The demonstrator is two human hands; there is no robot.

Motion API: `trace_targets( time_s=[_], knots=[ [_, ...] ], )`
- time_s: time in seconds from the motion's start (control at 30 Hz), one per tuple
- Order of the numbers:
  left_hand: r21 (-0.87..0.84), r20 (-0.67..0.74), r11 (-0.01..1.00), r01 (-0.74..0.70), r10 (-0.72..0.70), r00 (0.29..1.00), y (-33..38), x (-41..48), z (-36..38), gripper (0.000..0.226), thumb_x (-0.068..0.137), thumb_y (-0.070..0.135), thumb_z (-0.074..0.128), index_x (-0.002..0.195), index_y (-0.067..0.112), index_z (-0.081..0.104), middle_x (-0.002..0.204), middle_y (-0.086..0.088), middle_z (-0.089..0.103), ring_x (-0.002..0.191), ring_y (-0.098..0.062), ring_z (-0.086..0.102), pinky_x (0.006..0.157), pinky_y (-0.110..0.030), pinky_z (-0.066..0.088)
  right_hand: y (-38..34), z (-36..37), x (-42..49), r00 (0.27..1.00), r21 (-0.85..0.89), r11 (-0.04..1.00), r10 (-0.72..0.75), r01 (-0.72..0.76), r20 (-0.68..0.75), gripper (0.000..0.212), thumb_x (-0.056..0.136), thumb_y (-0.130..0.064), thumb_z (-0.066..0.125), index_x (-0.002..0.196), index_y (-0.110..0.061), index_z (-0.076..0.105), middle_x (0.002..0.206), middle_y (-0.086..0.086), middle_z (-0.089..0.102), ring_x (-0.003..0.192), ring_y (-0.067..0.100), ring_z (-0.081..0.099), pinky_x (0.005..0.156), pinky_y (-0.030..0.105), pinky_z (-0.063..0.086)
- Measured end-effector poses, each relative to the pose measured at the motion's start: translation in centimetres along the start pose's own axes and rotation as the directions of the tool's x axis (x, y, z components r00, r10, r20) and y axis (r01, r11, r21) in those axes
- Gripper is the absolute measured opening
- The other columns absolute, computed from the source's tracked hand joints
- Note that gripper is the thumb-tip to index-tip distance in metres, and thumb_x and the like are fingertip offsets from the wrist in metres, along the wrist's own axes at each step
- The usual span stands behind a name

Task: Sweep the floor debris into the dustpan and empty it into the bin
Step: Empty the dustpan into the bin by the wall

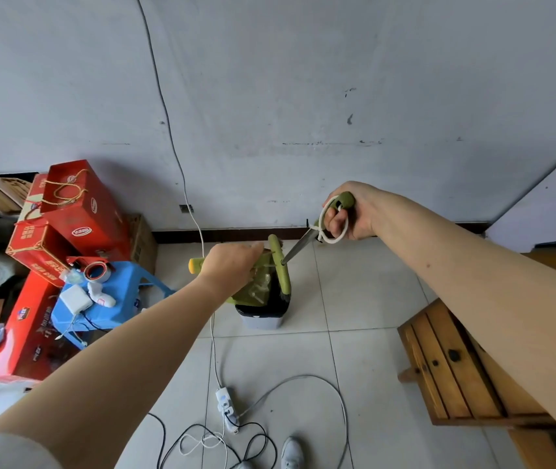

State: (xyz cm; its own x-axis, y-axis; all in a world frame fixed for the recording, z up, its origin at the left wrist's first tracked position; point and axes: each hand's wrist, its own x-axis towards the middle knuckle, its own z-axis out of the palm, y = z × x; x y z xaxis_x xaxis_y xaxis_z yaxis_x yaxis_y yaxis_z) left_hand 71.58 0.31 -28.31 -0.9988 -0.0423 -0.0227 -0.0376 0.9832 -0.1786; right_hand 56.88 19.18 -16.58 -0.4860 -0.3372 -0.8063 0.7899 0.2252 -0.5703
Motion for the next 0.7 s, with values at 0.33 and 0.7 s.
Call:
trace_targets(
  time_s=[0.33, 0.7],
  knots=[
    [0.225, 0.096, 0.940, -0.258, 0.242, 0.966, 0.1, -3.6, 0.3, 0.025, 0.091, 0.011, 0.055, 0.113, 0.016, 0.043, 0.065, 0.005, 0.049, 0.048, -0.019, 0.047, 0.038, -0.027, 0.020, 1.5, 0.4, -2.2, 0.999, 0.029, 0.999, -0.017, 0.018, -0.035, 0.028, 0.090, -0.006, 0.039, 0.062, -0.007, 0.041, 0.047, 0.005, 0.041, 0.043, 0.007, 0.034, 0.032, 0.014, 0.036],
    [0.146, 0.140, 0.915, -0.377, 0.358, 0.923, 1.3, -8.6, 3.8, 0.024, 0.093, 0.008, 0.049, 0.116, 0.013, 0.042, 0.079, -0.001, 0.062, 0.062, -0.023, 0.061, 0.052, -0.033, 0.042, 4.6, -0.4, -3.9, 0.999, 0.086, 0.996, -0.011, 0.015, -0.050, 0.029, 0.089, -0.008, 0.037, 0.060, -0.006, 0.042, 0.047, 0.006, 0.041, 0.025, 0.009, 0.033, 0.031, 0.014, 0.037]
  ],
)
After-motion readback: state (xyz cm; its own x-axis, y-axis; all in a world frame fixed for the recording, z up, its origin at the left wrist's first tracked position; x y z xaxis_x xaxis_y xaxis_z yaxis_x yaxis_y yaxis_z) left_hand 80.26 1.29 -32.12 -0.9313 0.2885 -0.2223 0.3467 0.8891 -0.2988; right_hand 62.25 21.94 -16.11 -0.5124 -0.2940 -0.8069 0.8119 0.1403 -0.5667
